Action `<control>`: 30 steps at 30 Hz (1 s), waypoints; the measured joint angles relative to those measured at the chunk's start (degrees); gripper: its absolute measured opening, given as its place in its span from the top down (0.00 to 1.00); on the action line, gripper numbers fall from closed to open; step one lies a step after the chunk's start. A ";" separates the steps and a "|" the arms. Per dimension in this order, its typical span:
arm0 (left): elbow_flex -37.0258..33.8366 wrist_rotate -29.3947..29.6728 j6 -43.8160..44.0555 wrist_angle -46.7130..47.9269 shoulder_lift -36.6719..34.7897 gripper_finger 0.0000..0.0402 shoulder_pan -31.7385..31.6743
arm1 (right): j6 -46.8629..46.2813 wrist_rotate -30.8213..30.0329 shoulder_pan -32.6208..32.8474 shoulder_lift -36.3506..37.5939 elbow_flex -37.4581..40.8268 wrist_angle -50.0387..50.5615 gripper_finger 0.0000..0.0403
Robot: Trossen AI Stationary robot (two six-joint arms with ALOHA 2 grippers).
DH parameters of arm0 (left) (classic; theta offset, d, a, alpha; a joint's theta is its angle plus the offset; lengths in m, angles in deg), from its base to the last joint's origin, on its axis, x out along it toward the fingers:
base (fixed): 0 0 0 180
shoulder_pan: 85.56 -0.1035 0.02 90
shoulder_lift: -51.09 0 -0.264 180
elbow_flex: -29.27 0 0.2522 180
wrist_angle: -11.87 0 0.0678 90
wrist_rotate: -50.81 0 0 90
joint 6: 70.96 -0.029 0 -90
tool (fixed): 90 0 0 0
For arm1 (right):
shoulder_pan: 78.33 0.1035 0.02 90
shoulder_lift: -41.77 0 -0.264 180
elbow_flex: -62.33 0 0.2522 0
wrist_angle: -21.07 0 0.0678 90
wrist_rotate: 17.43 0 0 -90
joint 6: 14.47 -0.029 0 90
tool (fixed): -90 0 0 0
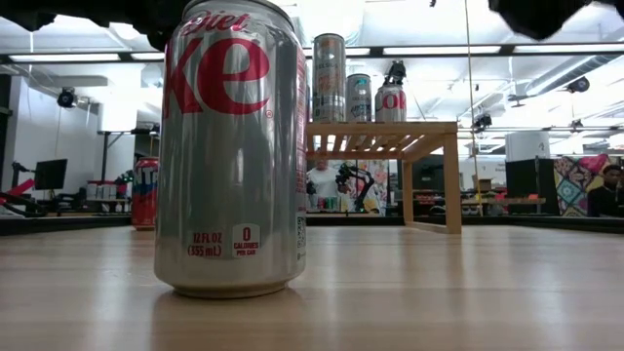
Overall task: Place canned beverage on shelf
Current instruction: Put the red silver soda can aligned with the other red silver soda can on the shelf
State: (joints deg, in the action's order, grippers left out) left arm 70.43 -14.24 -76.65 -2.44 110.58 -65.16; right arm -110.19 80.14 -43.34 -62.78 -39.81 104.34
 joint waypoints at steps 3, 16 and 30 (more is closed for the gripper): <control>0.00 0.02 0.00 -0.07 0.00 1.00 0.00 | 1.75 0.14 -0.11 -2.47 0.00 -0.01 0.16; 0.00 0.00 0.45 -0.38 0.00 1.00 0.00 | 1.43 5.70 -1.45 -5.14 -0.20 0.64 0.29; 0.00 0.00 1.70 -0.33 0.00 1.00 0.02 | 5.34 3.77 -3.19 -2.01 -3.55 1.51 0.29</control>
State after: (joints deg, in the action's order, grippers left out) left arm 70.43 -14.24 -74.96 -2.77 110.58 -65.13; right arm -104.84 83.92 -46.54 -64.79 -43.36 105.85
